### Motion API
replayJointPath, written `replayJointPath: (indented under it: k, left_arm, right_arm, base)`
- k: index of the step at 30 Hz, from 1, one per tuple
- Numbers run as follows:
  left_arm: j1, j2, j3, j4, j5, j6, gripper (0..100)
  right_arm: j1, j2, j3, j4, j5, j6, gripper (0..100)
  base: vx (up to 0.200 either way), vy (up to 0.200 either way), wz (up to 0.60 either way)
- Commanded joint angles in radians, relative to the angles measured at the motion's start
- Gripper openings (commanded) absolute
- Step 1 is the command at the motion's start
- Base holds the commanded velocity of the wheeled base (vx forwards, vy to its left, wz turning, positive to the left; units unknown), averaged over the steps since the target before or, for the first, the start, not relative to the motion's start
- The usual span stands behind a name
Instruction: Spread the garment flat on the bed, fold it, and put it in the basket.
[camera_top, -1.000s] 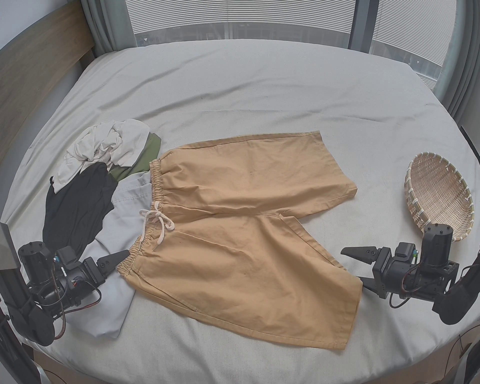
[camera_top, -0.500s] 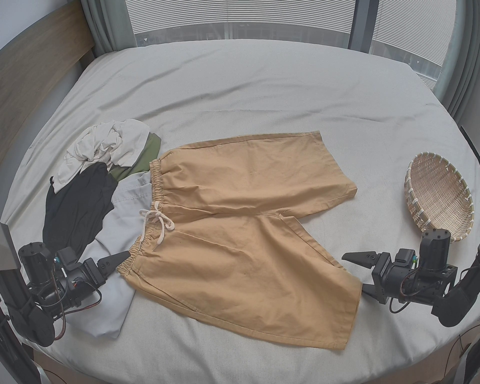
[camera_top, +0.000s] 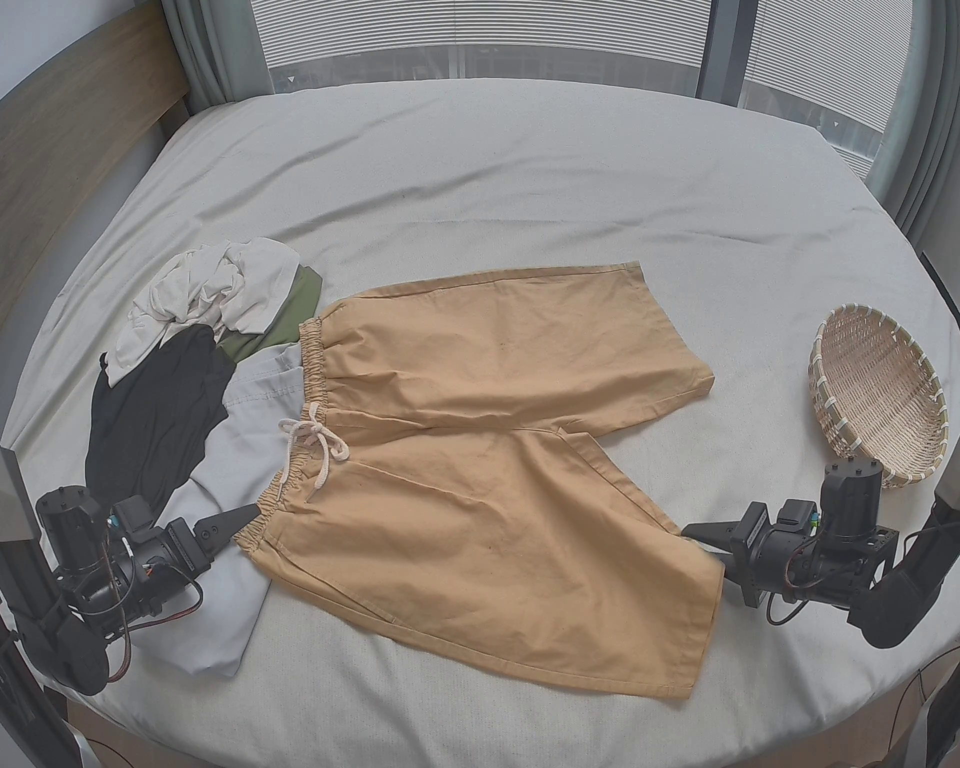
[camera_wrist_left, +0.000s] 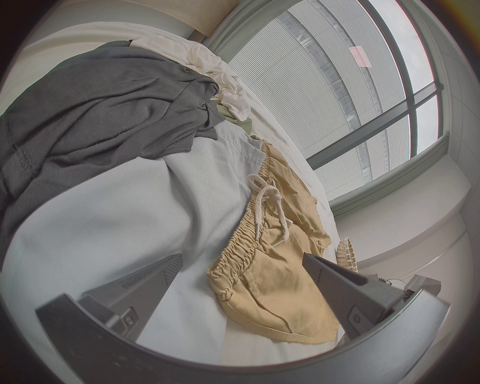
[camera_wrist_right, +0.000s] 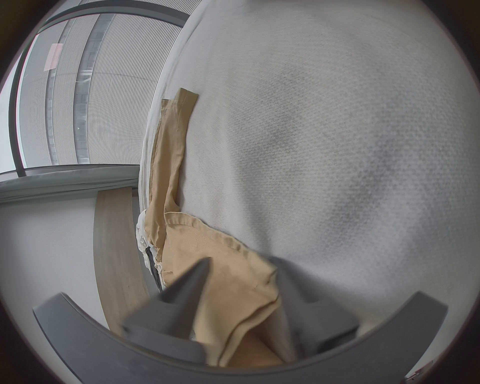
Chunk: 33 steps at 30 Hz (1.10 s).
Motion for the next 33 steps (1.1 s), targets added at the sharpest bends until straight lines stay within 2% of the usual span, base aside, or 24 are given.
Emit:
replayJointPath:
  k: [1,8,16,24,33]
  left_arm:
    - [-0.001,-0.001,0.001,0.000,0.000,0.000,100]
    - [-0.001,-0.003,0.001,0.000,0.000,0.000,100]
    - [-0.001,-0.003,-0.001,0.000,0.000,0.000,100]
    - [-0.004,-0.007,0.001,0.000,0.000,-0.002,100]
    - [-0.050,-0.010,0.015,0.000,0.008,0.004,100]
  right_arm:
    - [-0.001,0.006,-0.002,-0.003,0.001,0.000,0]
    - [-0.008,0.000,-0.003,-0.003,-0.002,-0.003,0]
    - [-0.073,-0.097,-0.069,0.011,0.000,-0.014,0]
    - [-0.102,-0.091,-0.138,0.011,0.000,-0.050,0]
    - [-0.177,-0.025,-0.243,0.015,0.000,-0.082,0]
  base:
    - [0.000,0.000,0.00]
    - [0.000,0.000,0.00]
    - [0.000,0.000,0.00]
    - [0.000,0.000,0.00]
    - [0.000,0.000,0.00]
